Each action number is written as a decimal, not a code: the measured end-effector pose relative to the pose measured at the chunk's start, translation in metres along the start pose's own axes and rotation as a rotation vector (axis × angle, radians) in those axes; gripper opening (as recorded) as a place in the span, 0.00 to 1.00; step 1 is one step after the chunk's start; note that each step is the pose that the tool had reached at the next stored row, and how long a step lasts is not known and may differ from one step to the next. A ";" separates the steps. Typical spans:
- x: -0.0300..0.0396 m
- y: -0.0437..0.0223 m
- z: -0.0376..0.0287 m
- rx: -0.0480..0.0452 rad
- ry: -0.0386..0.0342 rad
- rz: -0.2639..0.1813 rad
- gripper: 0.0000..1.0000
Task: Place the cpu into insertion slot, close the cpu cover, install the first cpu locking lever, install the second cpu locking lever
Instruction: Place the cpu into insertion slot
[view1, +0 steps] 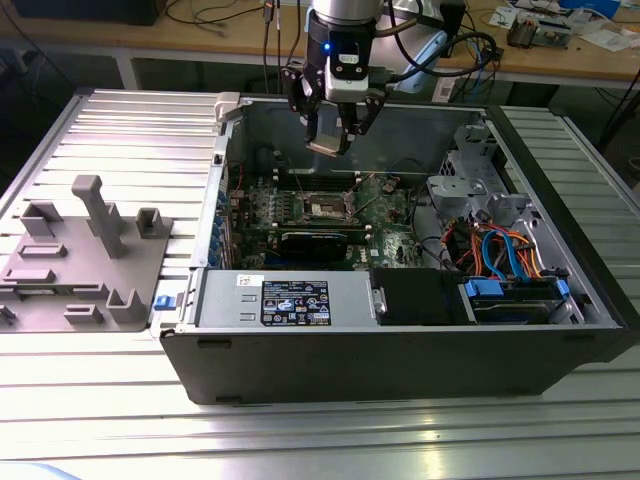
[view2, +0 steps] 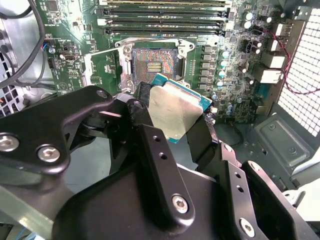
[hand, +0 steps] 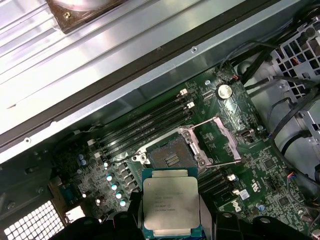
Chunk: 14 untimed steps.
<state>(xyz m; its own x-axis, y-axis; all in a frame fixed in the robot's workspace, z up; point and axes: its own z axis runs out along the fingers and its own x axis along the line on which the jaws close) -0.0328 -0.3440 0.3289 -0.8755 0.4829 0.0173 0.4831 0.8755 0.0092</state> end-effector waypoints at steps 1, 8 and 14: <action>0.0000 0.0000 0.0000 0.0000 0.0000 0.001 0.54; 0.0000 0.0000 0.0000 -0.0001 -0.0001 0.007 0.54; 0.0000 0.0000 0.0000 -0.0003 -0.0001 0.012 0.54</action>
<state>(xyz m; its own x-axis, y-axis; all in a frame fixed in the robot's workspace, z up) -0.0328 -0.3440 0.3289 -0.8694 0.4937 0.0172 0.4939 0.8695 0.0093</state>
